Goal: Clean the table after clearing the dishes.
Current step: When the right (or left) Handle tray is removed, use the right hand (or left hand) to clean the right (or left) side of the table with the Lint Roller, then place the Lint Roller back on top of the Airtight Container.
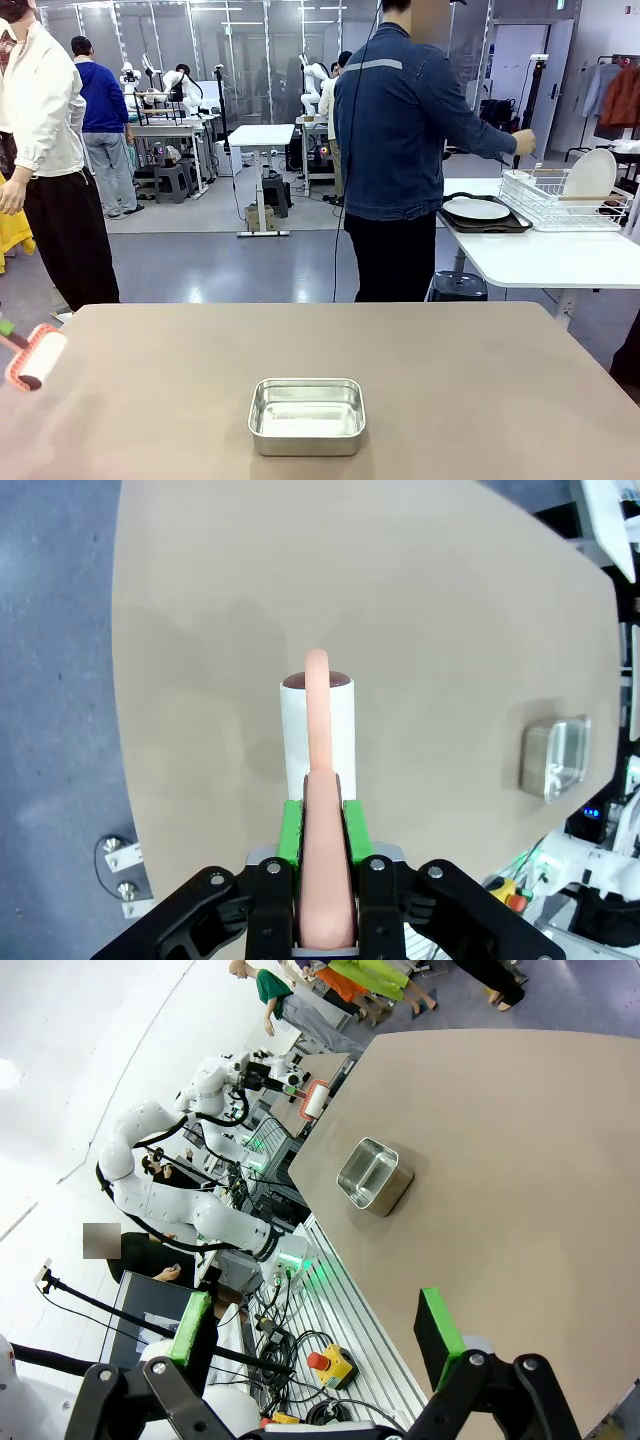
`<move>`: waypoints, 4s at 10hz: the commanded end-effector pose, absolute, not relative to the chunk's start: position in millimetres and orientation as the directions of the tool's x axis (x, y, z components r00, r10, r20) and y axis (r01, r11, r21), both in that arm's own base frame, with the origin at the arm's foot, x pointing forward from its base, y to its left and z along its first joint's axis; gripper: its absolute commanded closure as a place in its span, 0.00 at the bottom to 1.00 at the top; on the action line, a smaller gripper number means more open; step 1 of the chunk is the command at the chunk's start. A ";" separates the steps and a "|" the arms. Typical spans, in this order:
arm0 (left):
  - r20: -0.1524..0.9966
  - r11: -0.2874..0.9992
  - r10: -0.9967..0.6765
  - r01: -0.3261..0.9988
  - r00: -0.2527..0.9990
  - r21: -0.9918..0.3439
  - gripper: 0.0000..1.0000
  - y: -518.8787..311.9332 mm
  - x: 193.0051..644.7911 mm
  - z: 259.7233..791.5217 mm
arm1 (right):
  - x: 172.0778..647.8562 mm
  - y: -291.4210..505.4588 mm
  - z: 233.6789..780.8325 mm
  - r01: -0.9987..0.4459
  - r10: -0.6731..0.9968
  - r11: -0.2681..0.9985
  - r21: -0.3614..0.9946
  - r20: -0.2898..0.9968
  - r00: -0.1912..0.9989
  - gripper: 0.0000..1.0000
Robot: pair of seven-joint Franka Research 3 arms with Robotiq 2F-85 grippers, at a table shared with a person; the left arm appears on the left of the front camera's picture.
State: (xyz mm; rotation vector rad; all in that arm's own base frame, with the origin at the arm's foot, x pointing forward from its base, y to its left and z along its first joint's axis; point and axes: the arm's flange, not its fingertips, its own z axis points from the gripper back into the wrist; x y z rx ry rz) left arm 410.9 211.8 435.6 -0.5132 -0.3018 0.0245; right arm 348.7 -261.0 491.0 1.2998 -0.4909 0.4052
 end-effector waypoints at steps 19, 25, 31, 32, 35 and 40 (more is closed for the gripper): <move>0.473 0.655 -0.545 0.703 0.693 -0.277 0.80 -45.1 410.4 567.6 | 346.2 -260.8 491.7 -0.562 0.024 0.221 0.797 0.571 0.820 0.00; 0.234 0.149 -0.954 0.972 0.190 -0.180 0.80 -294.8 415.9 539.2 | 346.2 -260.8 491.7 -0.562 0.024 0.221 0.797 0.571 0.820 0.00; 0.184 0.067 -0.978 0.981 0.101 -0.183 0.80 -340.8 432.7 474.3 | 346.2 -260.8 491.7 -0.562 0.024 0.221 0.797 0.571 0.820 0.00; 0.187 0.064 -0.978 0.983 0.097 -0.175 0.80 -348.9 436.9 466.8 | 346.2 -260.8 491.7 -0.562 0.024 0.221 0.797 0.571 0.820 0.00; 0.134 0.033 -0.989 0.987 0.055 -0.160 0.80 -364.6 448.3 456.3 | 346.2 -260.8 491.7 -0.562 0.024 0.221 0.797 0.571 0.820 0.00; 0.031 0.040 -0.999 0.988 0.045 -0.149 0.80 -362.3 466.2 431.1 | 346.2 -260.8 491.7 -0.562 0.024 0.221 0.797 0.571 0.820 0.00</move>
